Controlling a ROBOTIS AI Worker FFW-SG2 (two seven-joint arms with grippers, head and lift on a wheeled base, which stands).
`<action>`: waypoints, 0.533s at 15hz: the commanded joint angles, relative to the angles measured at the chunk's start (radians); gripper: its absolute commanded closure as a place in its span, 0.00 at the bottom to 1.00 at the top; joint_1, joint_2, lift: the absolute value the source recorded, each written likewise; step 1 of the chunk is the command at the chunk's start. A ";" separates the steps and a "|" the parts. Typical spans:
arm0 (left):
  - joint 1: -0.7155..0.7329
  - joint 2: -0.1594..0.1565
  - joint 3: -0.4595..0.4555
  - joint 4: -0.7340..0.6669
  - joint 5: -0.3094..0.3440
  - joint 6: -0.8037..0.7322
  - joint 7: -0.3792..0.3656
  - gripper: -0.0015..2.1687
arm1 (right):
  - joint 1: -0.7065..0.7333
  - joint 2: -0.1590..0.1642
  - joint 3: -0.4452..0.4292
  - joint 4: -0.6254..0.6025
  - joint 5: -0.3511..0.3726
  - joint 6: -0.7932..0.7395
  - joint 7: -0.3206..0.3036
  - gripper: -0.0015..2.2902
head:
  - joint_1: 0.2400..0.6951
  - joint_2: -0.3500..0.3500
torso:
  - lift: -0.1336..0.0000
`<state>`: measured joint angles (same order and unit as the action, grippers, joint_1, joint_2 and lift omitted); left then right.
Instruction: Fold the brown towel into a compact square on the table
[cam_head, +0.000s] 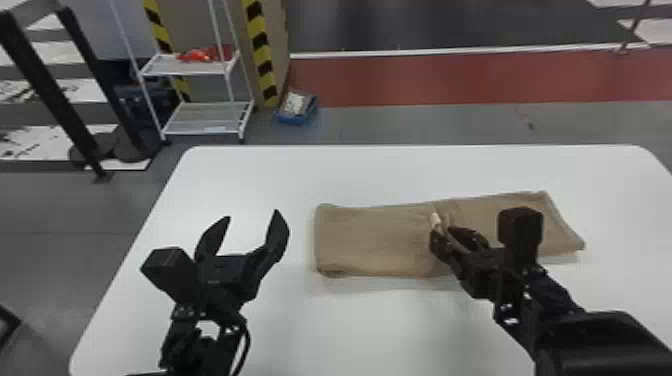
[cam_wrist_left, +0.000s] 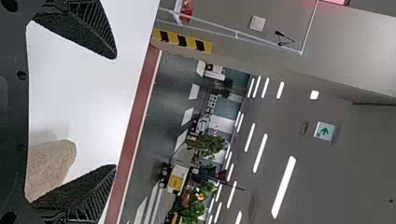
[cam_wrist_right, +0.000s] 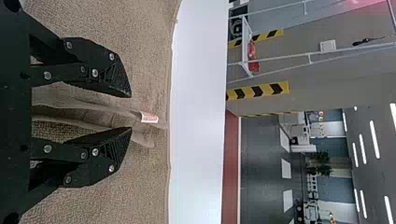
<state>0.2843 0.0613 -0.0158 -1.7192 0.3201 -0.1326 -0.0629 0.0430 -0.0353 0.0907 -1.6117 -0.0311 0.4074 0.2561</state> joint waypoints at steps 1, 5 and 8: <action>0.000 0.000 0.000 0.004 0.000 0.000 0.000 0.02 | 0.005 0.000 0.001 0.001 -0.003 0.000 0.000 0.33 | 1.00 0.65 | 0.26; -0.002 0.000 -0.001 0.006 0.002 0.000 -0.003 0.02 | 0.009 -0.002 -0.009 0.001 -0.004 -0.003 -0.001 0.20 | 1.00 0.64 | 0.26; -0.004 0.000 -0.003 0.006 0.002 0.000 -0.003 0.02 | -0.012 0.000 -0.003 0.032 0.013 -0.003 -0.006 0.20 | 1.00 0.64 | 0.26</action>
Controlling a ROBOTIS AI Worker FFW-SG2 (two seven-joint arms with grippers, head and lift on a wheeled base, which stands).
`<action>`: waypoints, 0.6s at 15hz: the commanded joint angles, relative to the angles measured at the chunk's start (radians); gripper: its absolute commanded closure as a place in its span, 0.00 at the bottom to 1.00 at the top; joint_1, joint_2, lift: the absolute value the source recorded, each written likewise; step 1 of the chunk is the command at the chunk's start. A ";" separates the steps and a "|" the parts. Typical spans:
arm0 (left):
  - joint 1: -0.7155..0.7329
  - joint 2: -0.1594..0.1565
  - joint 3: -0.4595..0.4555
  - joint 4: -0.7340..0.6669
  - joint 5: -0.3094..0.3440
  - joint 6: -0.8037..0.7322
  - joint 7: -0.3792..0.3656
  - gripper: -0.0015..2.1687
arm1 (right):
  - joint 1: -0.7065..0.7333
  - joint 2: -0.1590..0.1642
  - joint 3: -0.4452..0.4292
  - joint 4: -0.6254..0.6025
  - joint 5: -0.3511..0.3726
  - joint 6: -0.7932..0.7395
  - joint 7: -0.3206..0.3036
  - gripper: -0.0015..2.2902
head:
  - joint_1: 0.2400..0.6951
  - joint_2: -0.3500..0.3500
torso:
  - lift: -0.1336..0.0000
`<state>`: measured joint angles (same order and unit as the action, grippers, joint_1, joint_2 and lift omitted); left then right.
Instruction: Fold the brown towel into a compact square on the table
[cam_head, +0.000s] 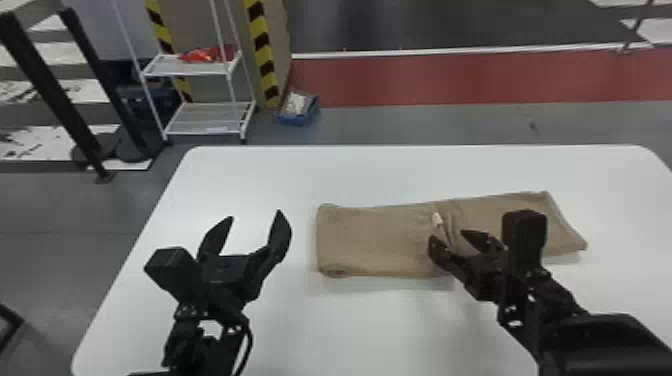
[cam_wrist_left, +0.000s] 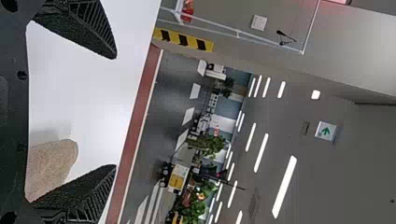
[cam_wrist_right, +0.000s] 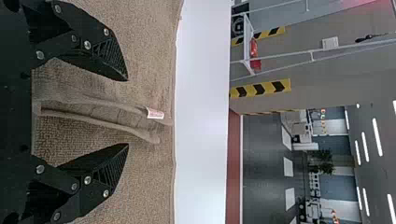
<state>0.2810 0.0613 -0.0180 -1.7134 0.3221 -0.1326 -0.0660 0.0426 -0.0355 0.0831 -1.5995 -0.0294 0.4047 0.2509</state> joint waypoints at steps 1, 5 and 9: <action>0.000 0.002 0.001 0.000 0.000 0.000 0.000 0.02 | -0.026 0.000 0.010 0.041 0.022 0.000 -0.001 0.20 | 1.00 0.64 | 0.26; -0.003 0.005 0.000 0.008 0.002 0.000 0.000 0.02 | -0.049 0.002 0.023 0.098 0.037 -0.003 -0.001 0.22 | 1.00 0.64 | 0.26; -0.005 0.006 -0.002 0.009 0.002 0.000 0.000 0.02 | -0.036 0.000 0.027 0.084 0.032 -0.016 0.008 0.35 | 1.00 0.65 | 0.26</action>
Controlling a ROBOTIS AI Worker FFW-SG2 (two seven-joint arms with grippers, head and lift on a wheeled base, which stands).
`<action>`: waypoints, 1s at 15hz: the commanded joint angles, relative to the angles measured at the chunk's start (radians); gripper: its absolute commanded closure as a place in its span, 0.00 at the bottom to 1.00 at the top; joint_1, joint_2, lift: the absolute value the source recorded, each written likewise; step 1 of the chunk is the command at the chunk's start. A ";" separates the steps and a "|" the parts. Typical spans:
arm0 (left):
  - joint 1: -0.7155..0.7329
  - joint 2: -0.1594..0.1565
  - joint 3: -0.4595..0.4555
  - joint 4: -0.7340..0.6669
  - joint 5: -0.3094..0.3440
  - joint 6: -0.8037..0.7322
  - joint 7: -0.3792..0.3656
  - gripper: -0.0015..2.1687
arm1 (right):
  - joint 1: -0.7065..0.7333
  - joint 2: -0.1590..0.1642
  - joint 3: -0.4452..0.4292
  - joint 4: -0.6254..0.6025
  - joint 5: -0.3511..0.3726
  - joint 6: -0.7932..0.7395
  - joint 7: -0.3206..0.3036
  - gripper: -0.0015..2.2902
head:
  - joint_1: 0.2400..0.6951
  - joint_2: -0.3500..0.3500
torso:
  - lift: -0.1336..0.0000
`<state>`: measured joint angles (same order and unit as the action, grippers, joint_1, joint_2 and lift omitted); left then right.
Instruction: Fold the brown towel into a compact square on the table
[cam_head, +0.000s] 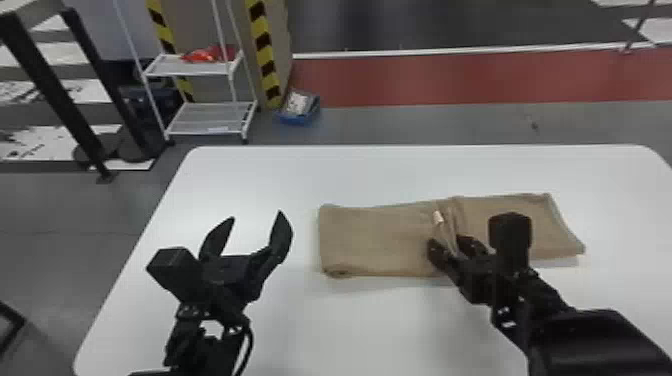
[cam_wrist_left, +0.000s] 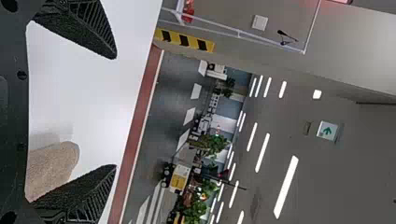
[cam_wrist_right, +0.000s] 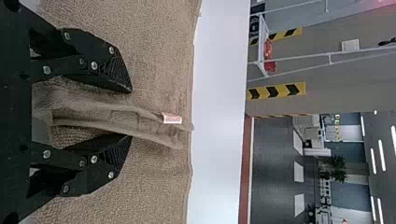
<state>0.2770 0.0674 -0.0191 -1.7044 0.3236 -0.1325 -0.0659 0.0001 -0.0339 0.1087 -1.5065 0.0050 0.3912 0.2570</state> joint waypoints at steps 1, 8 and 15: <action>-0.001 0.000 -0.001 0.000 0.000 0.000 0.000 0.02 | 0.009 -0.001 0.002 -0.017 -0.005 -0.002 0.002 0.37 | 1.00 0.65 | 0.26; -0.002 0.000 0.001 0.005 0.002 0.000 0.000 0.02 | 0.023 0.000 -0.004 -0.046 -0.013 -0.008 -0.001 0.37 | 1.00 0.65 | 0.26; -0.002 0.000 0.002 0.008 0.002 0.000 0.000 0.02 | 0.009 0.000 -0.003 -0.052 -0.007 -0.005 -0.001 0.31 | 1.00 0.65 | 0.26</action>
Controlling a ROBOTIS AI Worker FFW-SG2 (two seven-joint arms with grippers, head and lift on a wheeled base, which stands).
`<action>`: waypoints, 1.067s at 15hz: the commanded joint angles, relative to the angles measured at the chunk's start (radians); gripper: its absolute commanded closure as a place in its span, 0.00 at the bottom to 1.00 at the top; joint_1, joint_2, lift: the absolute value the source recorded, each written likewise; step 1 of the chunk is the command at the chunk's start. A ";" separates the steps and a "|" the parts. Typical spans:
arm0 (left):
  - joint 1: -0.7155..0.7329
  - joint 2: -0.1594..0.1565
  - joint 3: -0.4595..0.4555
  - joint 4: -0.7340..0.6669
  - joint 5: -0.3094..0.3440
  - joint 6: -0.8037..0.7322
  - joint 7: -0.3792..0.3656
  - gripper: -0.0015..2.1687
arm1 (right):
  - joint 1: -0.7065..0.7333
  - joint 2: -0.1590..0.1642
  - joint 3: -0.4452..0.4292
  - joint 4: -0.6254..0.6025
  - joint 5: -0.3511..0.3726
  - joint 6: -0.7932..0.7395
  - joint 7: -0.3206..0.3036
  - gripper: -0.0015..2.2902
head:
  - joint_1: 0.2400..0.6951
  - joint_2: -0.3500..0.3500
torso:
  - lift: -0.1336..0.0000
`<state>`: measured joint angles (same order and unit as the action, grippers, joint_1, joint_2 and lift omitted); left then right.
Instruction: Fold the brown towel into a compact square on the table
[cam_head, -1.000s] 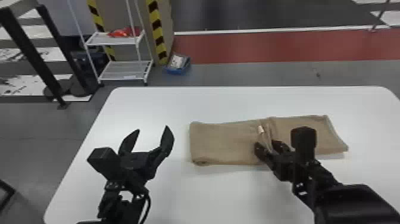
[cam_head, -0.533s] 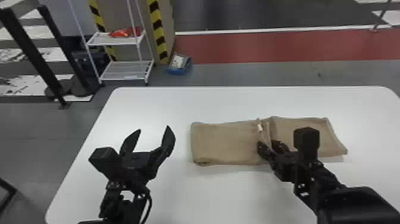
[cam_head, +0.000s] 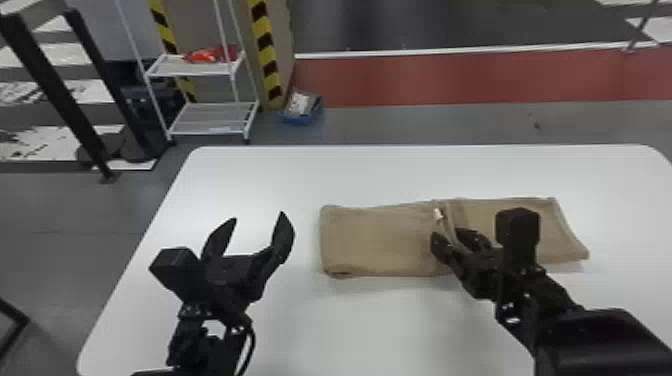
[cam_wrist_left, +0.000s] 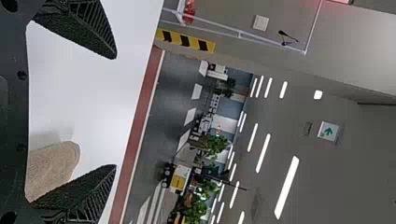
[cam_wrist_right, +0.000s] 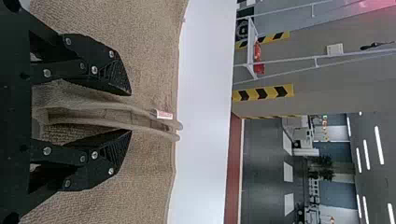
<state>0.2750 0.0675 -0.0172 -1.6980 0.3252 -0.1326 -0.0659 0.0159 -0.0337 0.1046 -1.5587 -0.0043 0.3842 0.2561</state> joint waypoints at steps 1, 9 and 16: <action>0.000 0.000 0.000 0.003 0.000 0.000 0.000 0.02 | -0.016 0.000 0.003 0.000 0.006 0.005 0.000 0.31 | 1.00 0.65 | 0.26; -0.005 0.000 -0.001 0.011 0.000 0.000 -0.002 0.02 | -0.056 0.002 0.007 0.020 0.027 0.066 -0.001 0.32 | 1.00 0.65 | 0.26; -0.005 0.000 -0.001 0.015 0.000 0.000 -0.005 0.02 | -0.056 0.002 0.009 0.020 0.029 0.066 -0.001 0.32 | 1.00 0.65 | 0.26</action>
<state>0.2699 0.0675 -0.0184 -1.6828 0.3252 -0.1326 -0.0706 -0.0399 -0.0322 0.1134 -1.5382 0.0209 0.4482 0.2546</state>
